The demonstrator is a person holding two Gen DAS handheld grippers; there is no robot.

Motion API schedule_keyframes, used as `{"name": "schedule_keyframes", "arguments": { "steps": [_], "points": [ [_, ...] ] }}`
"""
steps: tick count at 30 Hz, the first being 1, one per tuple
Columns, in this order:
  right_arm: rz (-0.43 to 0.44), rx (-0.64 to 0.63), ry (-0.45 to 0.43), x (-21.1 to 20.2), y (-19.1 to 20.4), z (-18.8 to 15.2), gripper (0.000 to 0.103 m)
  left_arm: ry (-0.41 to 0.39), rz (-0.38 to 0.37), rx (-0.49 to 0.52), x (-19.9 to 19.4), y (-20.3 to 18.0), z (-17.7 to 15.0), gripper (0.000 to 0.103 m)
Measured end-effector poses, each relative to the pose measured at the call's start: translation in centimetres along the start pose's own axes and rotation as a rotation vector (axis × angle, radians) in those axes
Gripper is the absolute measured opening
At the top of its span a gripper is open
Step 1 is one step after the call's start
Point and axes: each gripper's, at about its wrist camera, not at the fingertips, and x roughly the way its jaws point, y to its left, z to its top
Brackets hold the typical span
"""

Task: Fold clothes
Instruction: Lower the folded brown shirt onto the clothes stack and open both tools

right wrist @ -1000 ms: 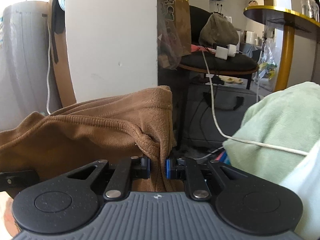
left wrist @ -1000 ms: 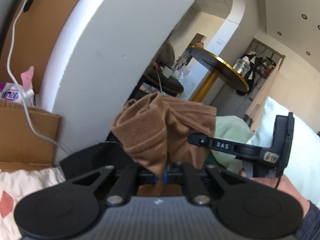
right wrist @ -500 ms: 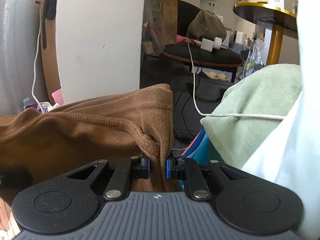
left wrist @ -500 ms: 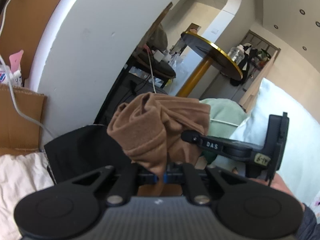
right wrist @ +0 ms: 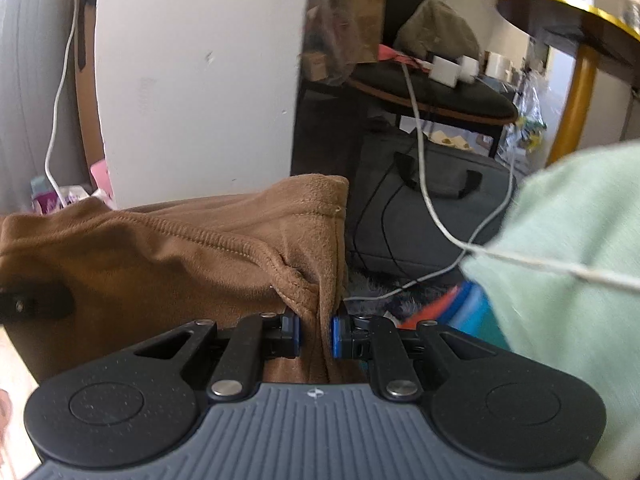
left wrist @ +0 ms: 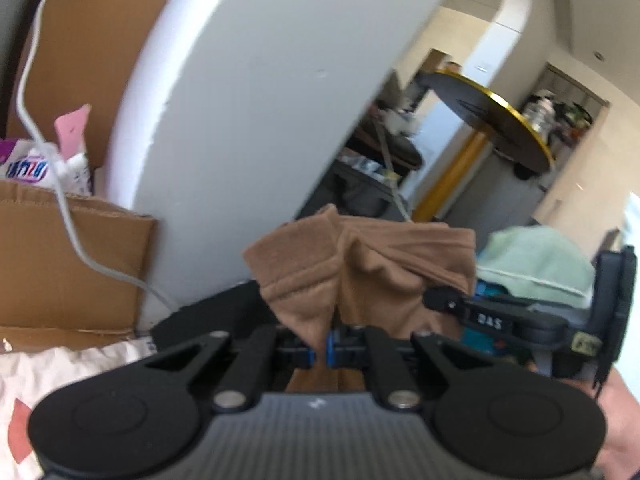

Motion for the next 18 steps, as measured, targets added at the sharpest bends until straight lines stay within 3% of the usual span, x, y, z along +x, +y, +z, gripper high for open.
{"name": "schedule_keyframes", "arguments": {
  "steps": [9, 14, 18],
  "points": [
    [-0.01, 0.012, 0.151, 7.5, 0.9, 1.8, 0.015, 0.04, 0.094, 0.005, 4.7, 3.7, 1.3, 0.006],
    [-0.051, -0.082, 0.221, 11.2, 2.3, 1.7, 0.015, 0.06, 0.134, 0.004, 7.7, 5.4, 1.7, 0.006],
    [-0.02, -0.125, 0.277, 13.8, 3.0, 2.0, 0.016, 0.091, 0.173, 0.026, 9.6, 7.2, 1.4, 0.006]
  ]
}}
